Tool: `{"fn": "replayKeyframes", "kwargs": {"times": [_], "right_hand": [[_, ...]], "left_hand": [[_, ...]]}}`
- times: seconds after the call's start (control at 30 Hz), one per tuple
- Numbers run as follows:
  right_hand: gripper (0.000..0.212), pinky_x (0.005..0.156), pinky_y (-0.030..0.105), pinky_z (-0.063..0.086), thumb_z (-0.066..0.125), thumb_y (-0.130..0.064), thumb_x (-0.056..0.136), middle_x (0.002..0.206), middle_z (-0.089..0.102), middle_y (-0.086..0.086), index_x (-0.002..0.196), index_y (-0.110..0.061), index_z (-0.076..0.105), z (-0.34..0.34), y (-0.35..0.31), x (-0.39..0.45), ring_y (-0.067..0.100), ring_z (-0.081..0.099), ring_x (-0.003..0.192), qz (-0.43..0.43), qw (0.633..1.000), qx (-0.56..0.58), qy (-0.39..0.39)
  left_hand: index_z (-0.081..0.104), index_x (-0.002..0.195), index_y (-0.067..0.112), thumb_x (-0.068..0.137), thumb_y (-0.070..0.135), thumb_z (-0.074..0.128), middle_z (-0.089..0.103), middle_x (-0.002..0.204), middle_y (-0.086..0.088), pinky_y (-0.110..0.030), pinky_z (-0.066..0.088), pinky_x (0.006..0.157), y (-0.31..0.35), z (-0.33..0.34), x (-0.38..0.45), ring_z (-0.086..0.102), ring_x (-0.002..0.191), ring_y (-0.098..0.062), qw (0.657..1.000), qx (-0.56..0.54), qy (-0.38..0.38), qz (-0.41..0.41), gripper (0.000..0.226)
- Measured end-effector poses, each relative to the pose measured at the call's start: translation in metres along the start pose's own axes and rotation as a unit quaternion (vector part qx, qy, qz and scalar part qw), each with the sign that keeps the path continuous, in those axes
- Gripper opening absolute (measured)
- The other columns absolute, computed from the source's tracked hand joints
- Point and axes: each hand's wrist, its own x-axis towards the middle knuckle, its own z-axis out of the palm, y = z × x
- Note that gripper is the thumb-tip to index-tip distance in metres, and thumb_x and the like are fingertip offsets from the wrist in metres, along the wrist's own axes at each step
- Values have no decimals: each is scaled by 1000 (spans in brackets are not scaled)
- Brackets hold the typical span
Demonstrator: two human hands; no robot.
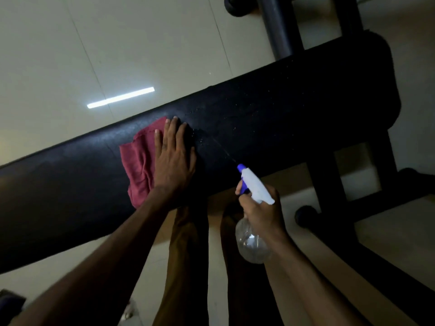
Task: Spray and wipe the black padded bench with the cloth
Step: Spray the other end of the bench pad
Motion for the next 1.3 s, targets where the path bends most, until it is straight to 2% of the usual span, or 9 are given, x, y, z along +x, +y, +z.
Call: {"fn": "replayKeyframes", "kwargs": {"times": [0.13,0.23,0.37,0.47,0.6,0.77,0.93,1.13,1.3], "right_hand": [[30,47,23,41,51,-18,69,59,55,-7,86,-33,71,-34,6,14,13,48,46,4,998,14,65],[23,45,19,42,52,-19,68,65,61,-10,80,-28,69,-64,12,24,9,49,44,5,992,45,116],[36,46,20,43,51,-11,70,89,71,-8,97,-23,71,-103,19,33,8,50,46,-26,987,57,148],[27,44,18,42,52,-10,68,80,68,-11,80,-28,68,-121,23,35,8,49,45,-37,982,82,165],[30,49,27,44,57,-11,67,87,71,-8,89,-26,71,-148,30,42,13,51,48,-32,970,116,211],[19,50,25,41,60,-24,56,60,62,-9,72,-24,70,-178,38,44,15,51,43,24,946,160,280],[23,47,24,36,51,-3,61,82,68,-2,74,-18,63,-202,42,42,21,45,57,-1,909,233,345],[26,49,24,38,53,-6,62,86,66,1,78,-21,67,-208,72,24,21,45,59,40,907,229,350],[23,57,31,44,59,-23,68,63,56,1,86,-25,72,-194,98,3,20,49,49,104,952,125,259]], "left_hand": [[20,157,3,105,28,42,12,166,-19,-49,1,128,9,-1,2,5,156,-29,1000,1,-7,-8,62],[20,158,6,105,29,42,12,167,-16,-46,-3,128,24,1,2,5,156,-28,1000,-1,-14,17,62],[25,156,6,103,26,46,18,166,-16,-50,4,127,57,7,10,10,156,-30,997,-2,-17,75,60],[25,156,6,102,27,47,15,167,-15,-50,3,127,80,12,15,8,156,-30,995,-1,-31,98,61],[22,158,9,103,32,44,10,168,-12,-54,-1,126,106,20,21,4,157,-27,996,4,-38,86,63],[15,160,13,104,38,41,2,169,-11,-54,2,126,124,27,24,-1,157,-27,991,22,-60,115,67],[8,161,13,104,37,43,-3,169,-11,-54,-1,126,132,29,22,-4,156,-28,993,28,-62,102,71],[11,161,12,103,34,44,1,169,-12,-50,2,127,125,31,13,-1,157,-27,993,35,-53,98,70],[20,159,9,102,29,48,11,168,-14,-49,7,128,113,31,1,7,156,-29,993,33,-38,102,66]]}}
